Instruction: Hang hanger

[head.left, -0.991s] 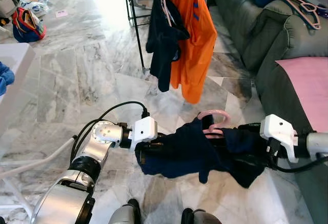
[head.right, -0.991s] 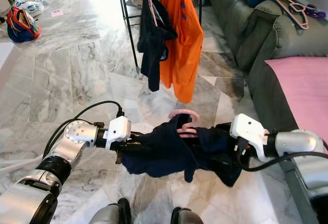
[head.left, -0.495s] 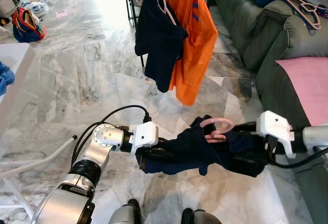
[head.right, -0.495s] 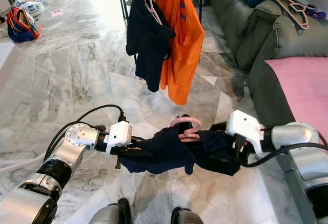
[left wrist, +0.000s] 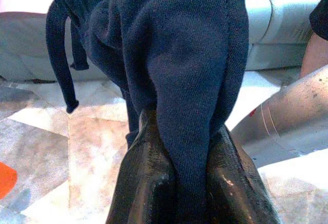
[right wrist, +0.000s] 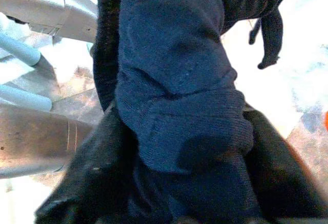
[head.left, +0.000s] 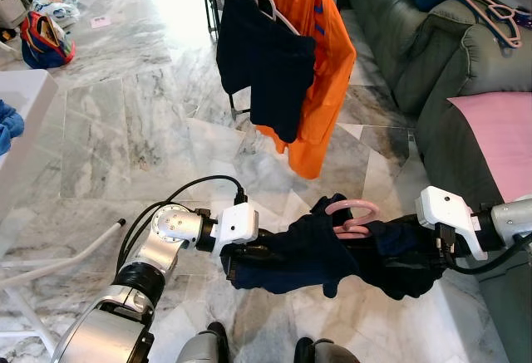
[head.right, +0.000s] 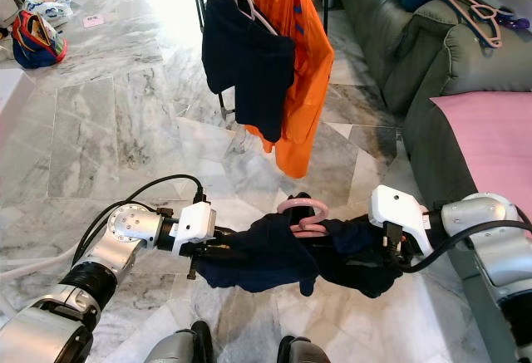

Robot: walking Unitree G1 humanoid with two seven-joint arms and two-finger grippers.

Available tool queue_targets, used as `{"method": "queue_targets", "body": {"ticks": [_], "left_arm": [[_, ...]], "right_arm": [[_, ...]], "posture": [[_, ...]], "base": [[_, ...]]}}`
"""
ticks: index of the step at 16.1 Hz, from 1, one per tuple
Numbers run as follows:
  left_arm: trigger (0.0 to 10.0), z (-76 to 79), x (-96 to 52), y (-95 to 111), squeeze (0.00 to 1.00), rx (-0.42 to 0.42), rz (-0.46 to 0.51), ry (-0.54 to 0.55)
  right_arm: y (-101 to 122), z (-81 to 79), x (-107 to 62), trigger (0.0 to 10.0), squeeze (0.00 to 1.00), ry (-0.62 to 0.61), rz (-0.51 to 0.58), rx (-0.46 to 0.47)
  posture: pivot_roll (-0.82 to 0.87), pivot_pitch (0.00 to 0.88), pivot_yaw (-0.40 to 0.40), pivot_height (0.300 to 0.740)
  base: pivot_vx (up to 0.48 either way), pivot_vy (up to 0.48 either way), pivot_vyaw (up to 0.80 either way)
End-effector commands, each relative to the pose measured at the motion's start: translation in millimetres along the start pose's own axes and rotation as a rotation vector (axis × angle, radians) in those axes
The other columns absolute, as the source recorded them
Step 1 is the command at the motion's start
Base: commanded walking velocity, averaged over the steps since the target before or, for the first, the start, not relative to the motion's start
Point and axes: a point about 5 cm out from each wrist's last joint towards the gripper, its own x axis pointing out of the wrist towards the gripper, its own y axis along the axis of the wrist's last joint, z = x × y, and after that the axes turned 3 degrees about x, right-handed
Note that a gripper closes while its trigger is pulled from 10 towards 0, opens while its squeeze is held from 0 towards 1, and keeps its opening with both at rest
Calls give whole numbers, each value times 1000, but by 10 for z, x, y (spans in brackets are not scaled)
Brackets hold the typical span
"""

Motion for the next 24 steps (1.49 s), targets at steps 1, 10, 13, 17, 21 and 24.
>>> {"method": "queue_targets", "body": {"ticks": [1, 10, 13, 17, 21, 24], "left_arm": [[10000, 28, 23, 25, 0, 40, 1, -37], [10000, 6, 33, 24, 0, 52, -9, -7], [10000, -8, 50, 29, 0, 49, -1, 26], [10000, -19, 88, 35, 1000, 55, 7, 68], [10000, -19, 89, 31, 1000, 61, 3, 75], [10000, -95, 91, 68, 1000, 113, 1, 185]], "right_arm": [[-16, -40, -35, 0, 0, 45, -21, -2], [-80, -124, 48, 0, 0, 28, 13, 46], [-106, -177, 126, 0, 0, 22, 35, 60], [-130, -220, 192, 0, 0, 5, 61, 75], [-132, -218, 204, 0, 0, -20, 74, 77], [-138, -190, 211, 0, 0, -66, 81, 78]], "posture": [[-182, 200, 33, 740], [-185, 194, 35, 740], [-186, 195, 38, 740], [-186, 198, 40, 740], [-188, 197, 44, 740], [-188, 197, 44, 740]], "base": [[0, 0, 0], [0, 0, 0], [0, 0, 0], [0, 0, 0], [0, 0, 0], [0, 0, 0]]}}
